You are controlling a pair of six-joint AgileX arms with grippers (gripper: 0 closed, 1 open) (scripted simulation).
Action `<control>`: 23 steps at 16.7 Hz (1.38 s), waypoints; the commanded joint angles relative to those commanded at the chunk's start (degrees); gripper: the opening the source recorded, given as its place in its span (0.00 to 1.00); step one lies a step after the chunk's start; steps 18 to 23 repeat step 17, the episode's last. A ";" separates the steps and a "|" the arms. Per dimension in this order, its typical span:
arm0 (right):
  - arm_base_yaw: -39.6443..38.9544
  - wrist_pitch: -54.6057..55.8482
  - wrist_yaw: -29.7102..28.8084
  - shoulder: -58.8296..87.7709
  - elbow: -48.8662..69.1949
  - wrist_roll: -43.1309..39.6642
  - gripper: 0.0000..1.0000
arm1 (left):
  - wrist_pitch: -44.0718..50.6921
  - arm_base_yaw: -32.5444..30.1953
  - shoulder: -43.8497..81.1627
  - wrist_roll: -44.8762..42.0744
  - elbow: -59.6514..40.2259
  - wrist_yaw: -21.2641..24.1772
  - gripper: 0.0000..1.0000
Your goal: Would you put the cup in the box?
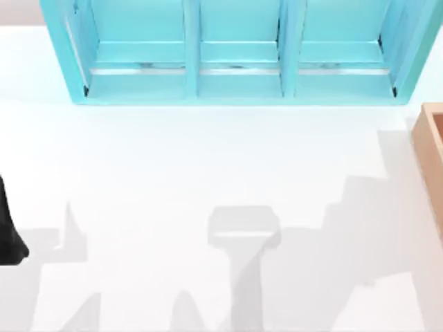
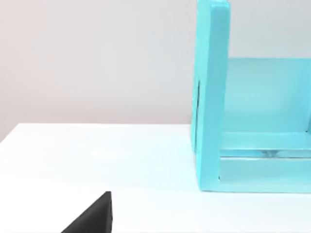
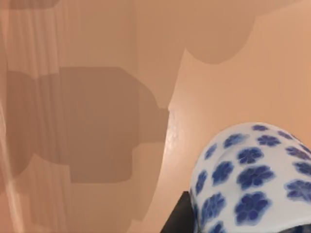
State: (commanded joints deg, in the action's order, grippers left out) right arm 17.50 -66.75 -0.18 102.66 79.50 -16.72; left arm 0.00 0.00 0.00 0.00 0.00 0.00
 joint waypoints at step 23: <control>0.00 0.00 0.00 0.00 0.00 0.00 1.00 | 0.00 0.00 0.00 0.00 0.00 0.00 1.00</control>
